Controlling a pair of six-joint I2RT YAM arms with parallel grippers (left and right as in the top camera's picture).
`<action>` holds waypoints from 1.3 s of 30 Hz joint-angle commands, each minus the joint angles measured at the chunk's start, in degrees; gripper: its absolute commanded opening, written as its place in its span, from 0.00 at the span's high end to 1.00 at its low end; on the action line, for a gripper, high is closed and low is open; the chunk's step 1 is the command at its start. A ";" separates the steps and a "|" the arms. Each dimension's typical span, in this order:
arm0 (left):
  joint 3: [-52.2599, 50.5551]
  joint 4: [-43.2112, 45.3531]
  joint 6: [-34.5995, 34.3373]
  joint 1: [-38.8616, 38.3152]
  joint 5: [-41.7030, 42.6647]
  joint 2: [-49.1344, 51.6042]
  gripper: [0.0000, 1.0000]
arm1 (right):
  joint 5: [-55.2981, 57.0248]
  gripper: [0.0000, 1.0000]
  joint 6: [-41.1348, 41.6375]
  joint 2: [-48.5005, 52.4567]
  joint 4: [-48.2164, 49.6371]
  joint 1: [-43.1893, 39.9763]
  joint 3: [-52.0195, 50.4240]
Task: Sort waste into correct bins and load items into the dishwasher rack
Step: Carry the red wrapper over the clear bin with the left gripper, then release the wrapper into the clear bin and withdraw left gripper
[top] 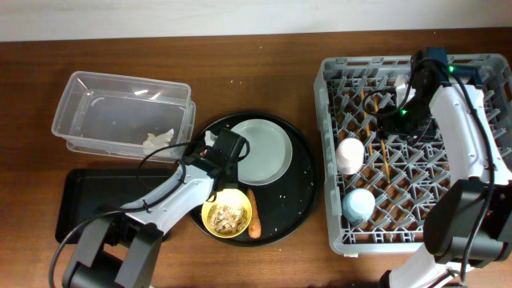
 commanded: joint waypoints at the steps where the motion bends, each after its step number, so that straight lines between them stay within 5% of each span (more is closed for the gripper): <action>1: -0.33 0.52 -0.37 0.00 -0.76 1.14 0.49 | -0.63 0.29 0.39 -0.37 -0.04 0.33 -0.50; 4: -0.33 0.98 -1.46 0.00 -0.74 2.86 0.37 | -0.63 0.29 0.39 -0.37 -0.04 0.33 -0.50; 8: -0.33 1.11 -1.42 0.00 -0.76 3.15 0.38 | -0.63 0.29 0.39 -0.37 -0.04 0.33 -0.50; 10: -0.33 1.11 -1.42 0.00 -0.74 3.15 0.49 | -0.63 0.29 0.39 -0.37 -0.04 0.33 -0.50; 13: -0.28 1.09 -1.42 0.00 -0.76 3.15 0.85 | -0.63 0.29 0.39 -0.37 -0.04 0.33 -0.50; 16: -0.13 1.05 -1.40 0.00 -0.76 3.08 0.99 | -0.63 0.29 0.39 -0.37 -0.04 0.33 -0.50; 24: 10.80 -4.57 2.05 1.09 -1.40 -10.16 0.99 | -0.63 0.28 0.39 -0.37 -0.02 0.33 -0.50; 29: 12.61 -3.74 2.05 10.32 -5.99 -17.84 0.99 | -0.70 0.29 0.39 -0.37 0.00 0.33 -0.50; 33: 12.59 0.59 2.01 23.67 -3.80 -15.08 0.99 | -0.79 0.29 0.42 -0.37 0.48 0.33 -0.50; 39: 12.59 10.54 2.03 31.98 -3.50 -4.72 0.96 | -0.83 0.29 0.42 -0.37 0.44 0.33 -0.50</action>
